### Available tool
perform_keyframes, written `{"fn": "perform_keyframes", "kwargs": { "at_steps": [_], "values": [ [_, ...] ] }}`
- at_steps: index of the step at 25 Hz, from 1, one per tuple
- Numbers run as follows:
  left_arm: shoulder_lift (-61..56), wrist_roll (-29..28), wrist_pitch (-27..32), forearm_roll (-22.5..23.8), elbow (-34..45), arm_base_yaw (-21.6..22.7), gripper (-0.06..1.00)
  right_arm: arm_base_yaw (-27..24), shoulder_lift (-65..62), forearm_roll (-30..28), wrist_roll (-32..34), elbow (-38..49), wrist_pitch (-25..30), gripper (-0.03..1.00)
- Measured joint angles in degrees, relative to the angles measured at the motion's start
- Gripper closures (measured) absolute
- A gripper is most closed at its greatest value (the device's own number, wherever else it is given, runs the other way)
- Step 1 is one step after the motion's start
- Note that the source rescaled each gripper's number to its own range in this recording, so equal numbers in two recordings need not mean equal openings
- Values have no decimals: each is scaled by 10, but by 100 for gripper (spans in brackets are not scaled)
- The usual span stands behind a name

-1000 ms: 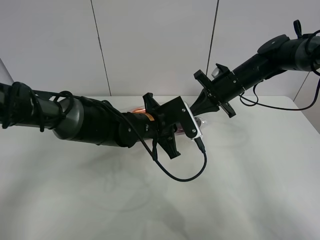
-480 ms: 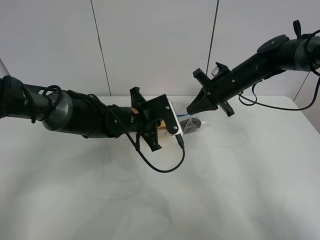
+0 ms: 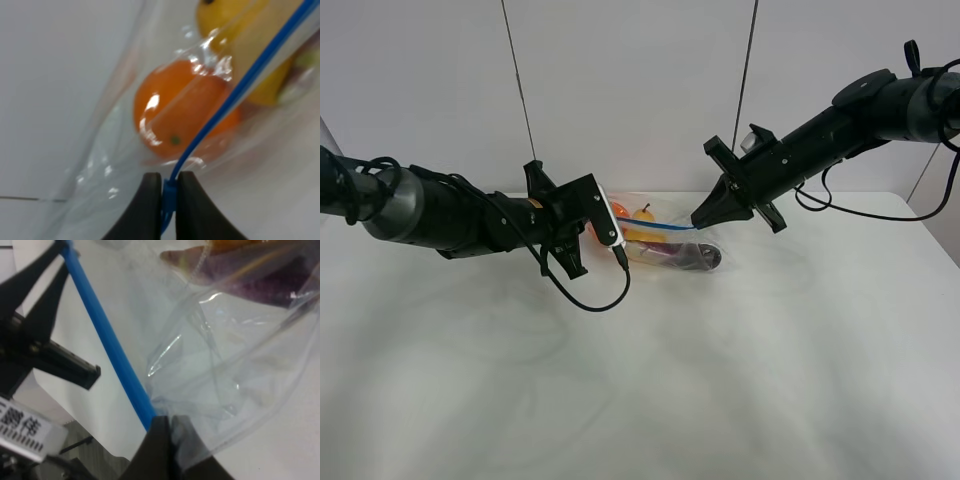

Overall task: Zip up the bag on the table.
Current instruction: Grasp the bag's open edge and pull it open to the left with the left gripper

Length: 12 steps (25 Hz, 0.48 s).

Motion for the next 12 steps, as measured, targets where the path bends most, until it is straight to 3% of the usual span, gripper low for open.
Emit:
{"fn": "perform_keyframes", "kwargs": {
  "at_steps": [12],
  "values": [
    [0, 5, -44, 75, 1, 82, 94, 2, 0, 9, 0, 0, -1, 97]
  ]
}}
